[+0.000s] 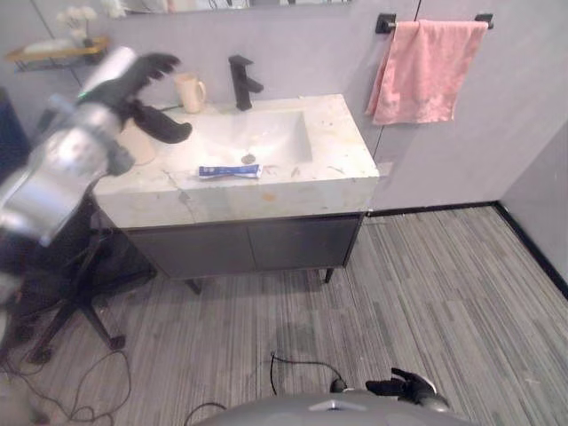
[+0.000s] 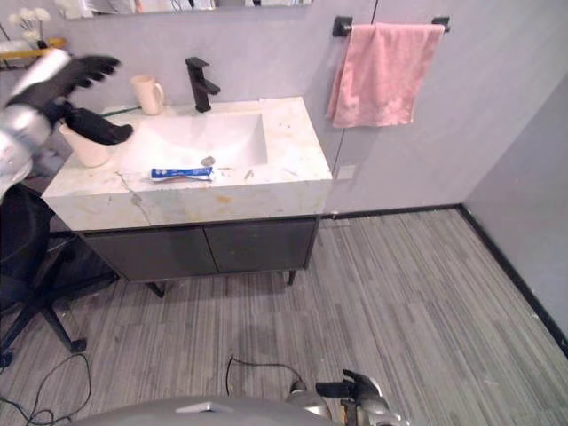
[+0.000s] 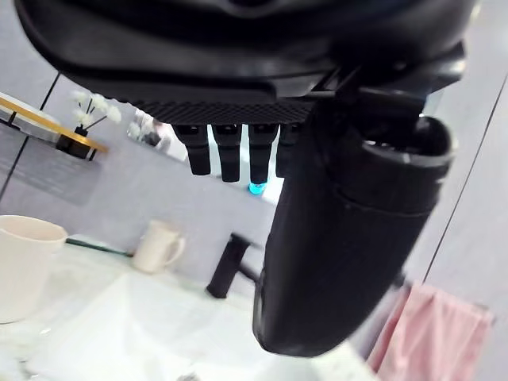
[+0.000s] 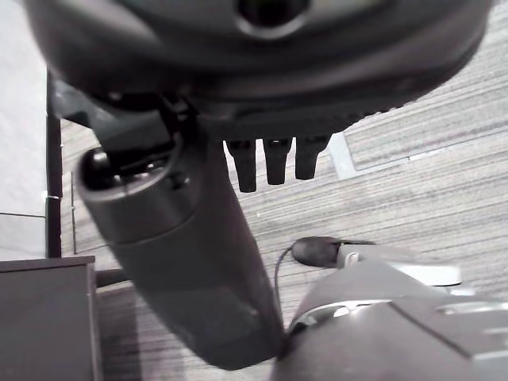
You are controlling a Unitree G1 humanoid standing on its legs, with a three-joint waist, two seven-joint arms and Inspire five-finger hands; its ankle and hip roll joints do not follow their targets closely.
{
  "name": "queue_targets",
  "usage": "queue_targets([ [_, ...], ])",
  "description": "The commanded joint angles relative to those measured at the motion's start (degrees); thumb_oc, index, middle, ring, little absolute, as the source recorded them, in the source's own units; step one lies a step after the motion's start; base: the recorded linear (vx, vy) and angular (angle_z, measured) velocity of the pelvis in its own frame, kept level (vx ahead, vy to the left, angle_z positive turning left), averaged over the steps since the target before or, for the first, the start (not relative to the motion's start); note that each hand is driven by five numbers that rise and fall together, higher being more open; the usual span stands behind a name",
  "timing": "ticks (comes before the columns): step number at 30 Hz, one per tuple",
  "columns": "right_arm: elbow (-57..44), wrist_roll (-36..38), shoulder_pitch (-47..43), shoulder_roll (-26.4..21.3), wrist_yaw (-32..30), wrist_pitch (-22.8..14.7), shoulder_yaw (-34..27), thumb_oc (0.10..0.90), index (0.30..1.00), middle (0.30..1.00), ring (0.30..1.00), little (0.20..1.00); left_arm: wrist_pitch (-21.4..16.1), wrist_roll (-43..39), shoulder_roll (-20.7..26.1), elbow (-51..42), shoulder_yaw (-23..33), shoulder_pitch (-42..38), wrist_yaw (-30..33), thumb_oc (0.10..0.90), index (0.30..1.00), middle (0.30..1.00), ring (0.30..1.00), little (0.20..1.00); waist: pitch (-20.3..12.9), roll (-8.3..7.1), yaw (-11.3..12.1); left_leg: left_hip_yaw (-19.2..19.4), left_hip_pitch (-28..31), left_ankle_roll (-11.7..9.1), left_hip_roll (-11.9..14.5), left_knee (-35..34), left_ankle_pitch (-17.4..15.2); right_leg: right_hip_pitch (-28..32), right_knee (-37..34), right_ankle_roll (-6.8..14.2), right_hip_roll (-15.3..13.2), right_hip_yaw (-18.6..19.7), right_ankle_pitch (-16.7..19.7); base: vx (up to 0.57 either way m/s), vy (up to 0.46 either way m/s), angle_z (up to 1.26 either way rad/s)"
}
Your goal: Organize the bathroom.
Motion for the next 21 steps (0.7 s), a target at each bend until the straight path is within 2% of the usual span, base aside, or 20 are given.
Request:
queue_targets([
  [1,0.85,0.71,-2.47,-2.42,-0.62,-0.02,1.48,0.8,0.9,0.9,0.9,0.9,-3.99,3.82,3.58,4.95,-0.71,-14.1,-6.02,0.8,0.9,0.9,0.9,0.9,-0.3,2.15,-0.91,5.39,-1.44,4.63,-2.65,4.5,-3.14,-0.16,4.43,4.74,-0.37,1.61,-7.07,0.03,-0.033,-0.1],
  [3,0.85,0.58,-2.38,-2.64,-0.9,0.24,1.77,0.8,0.9,0.9,0.9,0.9,-2.51,6.95,2.11,9.6,-7.18,-20.26,-13.95,0.8,0.9,0.9,0.9,0.9,-0.52,2.44,-1.64,5.65,-1.66,4.49,-2.65,4.61,-3.11,-0.23,4.14,4.84,-0.29,1.84,-6.87,0.03,-0.024,-0.04],
  [5,1.09,0.09,-2.26,-2.65,-0.78,0.05,1.57,0.8,0.9,0.9,0.9,0.9,-1.17,6.49,1.51,11.06,-9.31,-22.07,-13.56,0.8,0.9,0.9,0.9,0.9,-0.62,2.46,-1.91,5.58,-1.76,4.47,-2.74,4.62,-3.05,-0.31,4.05,4.9,-0.23,2.07,-6.8,0.02,-0.013,-0.09],
  [6,0.82,0.17,-2.22,-2.68,-0.92,0.38,1.9,0.8,0.9,0.9,0.9,0.9,-1.74,7.2,0.43,13.67,-10.08,-22.94,-12.8,0.8,0.9,0.9,0.9,0.9,-0.69,2.48,-2.12,5.73,-1.74,4.54,-2.78,4.66,-3.13,-0.31,4.05,4.89,-0.2,2.01,-6.84,0.02,-0.017,-0.1],
  [8,0.73,0.19,-2.37,-2.52,-1.17,0.8,2.2,0.8,0.9,0.9,0.9,0.9,-1.63,6.24,-1.52,17.64,-10.72,-23.63,-13.23,0.8,0.9,0.9,0.9,0.9,-0.87,2.51,-2.47,6.1,-1.78,4.58,-2.8,4.82,-3.18,-0.29,4.02,4.9,-0.17,1.97,-6.83,0.02,-0.024,-0.06],
  [11,0.64,0.78,-2.48,-2.46,-1.38,0.91,2.53,0.8,0.9,0.9,0.9,0.9,-0.71,10.22,-2.79,20.3,-11.2,-24.07,-13.58,0.8,0.9,0.9,0.9,0.9,-1.02,2.51,-2.69,6.16,-1.83,4.63,-2.9,4.93,-3.32,-0.26,4.05,4.86,-0.07,2.01,-6.89,0.02,-0.019,-0.06],
  [13,0.75,0.67,-2.54,-2.36,-1.29,0.72,2.56,0.8,0.9,0.9,0.9,0.9,0.08,12.01,-3.77,22.03,-11.73,-24.45,-16.7,0.8,0.9,0.9,0.9,0.9,-1.21,2.46,-2.98,6.33,-1.86,4.73,-2.96,5.03,-3.37,-0.33,4.2,4.78,0.01,2.15,-7.0,0.03,-0.022,-0.05],
  [14,0.64,0.67,-2.51,-2.4,-1.19,0.76,2.61,0.8,0.9,0.9,0.9,0.9,1.3,14.35,-4.25,22.13,-12.27,-24.65,-19.1,0.8,0.9,0.9,0.9,0.9,-1.34,2.42,-3.12,6.43,-1.9,4.71,-2.98,5.11,-3.42,-0.31,4.19,4.79,0.04,2.24,-7.03,0.0,0.0,0.0],
  [21,0.38,0.4,-2.16,-2.8,-0.8,1.34,2.6,0.8,0.9,0.9,0.9,0.9,5.0,18.96,-5.25,22.31,-13.69,-26.19,-19.51,0.8,0.9,0.9,0.9,0.9,-1.51,2.62,-3.68,6.48,-1.97,4.76,-3.09,5.32,-3.61,-0.12,4.38,4.61,0.27,2.13,-7.45,0.0,0.0,0.0],
])
